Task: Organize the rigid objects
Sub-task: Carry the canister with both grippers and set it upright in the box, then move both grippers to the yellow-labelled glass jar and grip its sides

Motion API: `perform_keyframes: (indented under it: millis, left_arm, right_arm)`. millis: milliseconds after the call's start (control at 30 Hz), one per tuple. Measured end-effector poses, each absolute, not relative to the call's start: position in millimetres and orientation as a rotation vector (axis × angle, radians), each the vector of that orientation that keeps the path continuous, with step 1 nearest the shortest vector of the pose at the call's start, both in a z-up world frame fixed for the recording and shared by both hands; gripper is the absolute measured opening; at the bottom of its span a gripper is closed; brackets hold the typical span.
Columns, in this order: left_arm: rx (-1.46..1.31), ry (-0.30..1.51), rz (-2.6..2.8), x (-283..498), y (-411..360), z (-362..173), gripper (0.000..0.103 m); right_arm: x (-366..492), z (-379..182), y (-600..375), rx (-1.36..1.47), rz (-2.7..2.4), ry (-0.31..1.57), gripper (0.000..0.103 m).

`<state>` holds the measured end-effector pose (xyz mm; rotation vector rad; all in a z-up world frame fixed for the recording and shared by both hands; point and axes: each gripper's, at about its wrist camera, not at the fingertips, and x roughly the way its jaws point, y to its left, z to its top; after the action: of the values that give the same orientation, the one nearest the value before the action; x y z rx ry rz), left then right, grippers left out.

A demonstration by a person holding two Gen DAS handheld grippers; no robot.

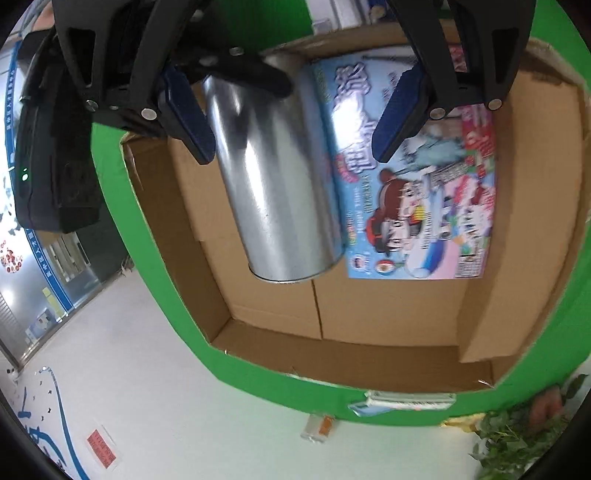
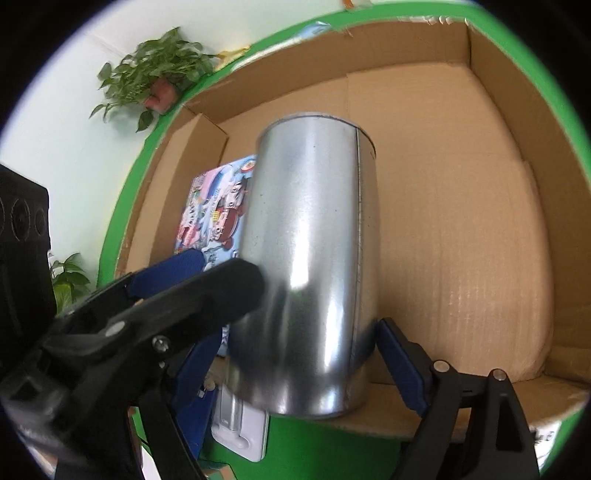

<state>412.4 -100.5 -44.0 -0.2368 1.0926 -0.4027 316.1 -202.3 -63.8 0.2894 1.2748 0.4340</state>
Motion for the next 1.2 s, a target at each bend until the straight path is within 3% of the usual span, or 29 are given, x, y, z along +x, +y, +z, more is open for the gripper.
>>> perform_keyframes:
  millis: [133, 233, 333, 467, 500, 533, 567, 600, 633, 667, 700, 733, 767, 800, 833, 1200]
  left_arm:
    - [-0.216, 0.954, -0.33, 368, -71, -16, 0.088]
    - [-0.181, 0.842, -0.265, 323, -54, 1, 0.102]
    - [-0.125, 0.741, -0.209, 284, -50, 13, 0.102]
    - [-0.087, 0.669, -0.231, 243, -55, 21, 0.098]
    - [-0.095, 0.662, -0.249, 236, -53, 24, 0.069]
    - [-0.1, 0.677, -0.297, 231, -59, 24, 0.011]
    - [-0.081, 0.711, -0.308, 227, -62, 23, 0.002]
    - [-0.07, 0.72, -0.301, 225, -68, 22, 0.002]
    - [-0.052, 0.709, -0.291, 217, -72, 23, 0.002]
    - [-0.054, 0.698, -0.297, 210, -74, 24, 0.003]
    - [-0.059, 0.695, -0.302, 207, -76, 23, 0.019]
    - [-0.058, 0.708, -0.295, 202, -80, 23, 0.072]
    - [-0.06, 0.718, -0.283, 202, -82, 20, 0.103]
    - [-0.081, 0.695, -0.265, 196, -83, 18, 0.099]
    - [-0.089, 0.685, -0.261, 197, -84, 14, 0.102]
    - [-0.118, 0.757, -0.26, 184, -91, -3, 0.102]
  right_arm:
    - [290, -41, -206, 0.204, 0.409, 1.171, 0.096]
    - [259, -24, -210, 0.103, 0.307, 1.068, 0.096]
    - [223, -5, -200, -0.03, 0.201, 0.915, 0.096]
    - [190, 5, -196, 0.008, 0.232, 0.836, 0.096]
    - [184, 6, -194, 0.001, 0.221, 0.805, 0.095]
    - [175, 8, -197, -0.006, 0.207, 0.78, 0.079]
    - [169, 9, -196, -0.017, 0.189, 0.775, 0.038]
    - [164, 8, -194, -0.034, 0.179, 0.785, 0.024]
    - [160, 7, -193, -0.041, 0.183, 0.79, 0.02]
    - [156, 6, -193, -0.036, 0.196, 0.789, 0.021]
    - [152, 5, -194, -0.027, 0.203, 0.789, 0.026]
    - [148, 5, -196, -0.018, 0.212, 0.789, 0.054]
    - [142, 5, -199, -0.01, 0.207, 0.776, 0.094]
    - [133, 4, -204, -0.001, 0.199, 0.751, 0.102]
    - [128, 5, -208, 0.006, 0.188, 0.726, 0.103]
    - [120, -11, -248, 0.074, 0.154, 0.768, 0.103]
